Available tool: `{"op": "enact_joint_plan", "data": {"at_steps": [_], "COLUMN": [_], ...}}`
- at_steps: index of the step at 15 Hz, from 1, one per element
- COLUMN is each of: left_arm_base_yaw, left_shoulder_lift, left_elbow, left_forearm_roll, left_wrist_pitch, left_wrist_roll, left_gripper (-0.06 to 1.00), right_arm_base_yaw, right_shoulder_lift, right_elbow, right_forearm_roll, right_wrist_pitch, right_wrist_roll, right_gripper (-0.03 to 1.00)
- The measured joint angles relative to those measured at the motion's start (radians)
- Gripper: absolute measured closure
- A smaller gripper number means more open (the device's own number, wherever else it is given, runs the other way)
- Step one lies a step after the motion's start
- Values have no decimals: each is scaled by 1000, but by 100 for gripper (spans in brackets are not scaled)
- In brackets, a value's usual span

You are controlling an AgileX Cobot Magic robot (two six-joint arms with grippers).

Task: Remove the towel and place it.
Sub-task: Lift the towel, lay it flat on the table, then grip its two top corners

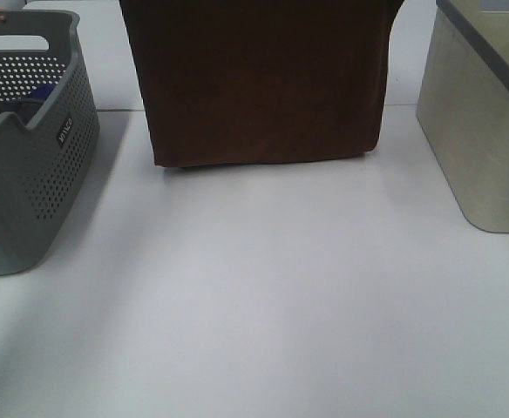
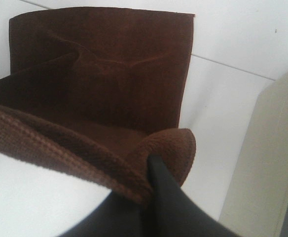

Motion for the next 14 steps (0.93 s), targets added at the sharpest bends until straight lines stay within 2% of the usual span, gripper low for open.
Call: {"op": "enact_joint_plan", "data": {"at_steps": [3,5,9,14], "left_arm_base_yaw": [-10,-46,-121,-164], "left_shoulder_lift": [0,-21,-190,-431], "left_elbow": [11,88,435,847], "left_forearm_roll": [-8,-2,45,19], "left_wrist_pitch": [6,5,7,-2], "left_wrist_roll": [0,0,0,-70], "left_gripper": [94,94,94,94], "right_arm_base_yaw": [0,0,0,1], "right_shoulder_lift": [-76,-150,-272,-438], "right_elbow": [161,290,534,857], "right_forearm_roll": [5,18,101,205], "right_wrist_pitch": [-2,-2,-2,-6], "right_wrist_roll": [1,1,-2,-7], "right_gripper": [97,97,97,97]}}
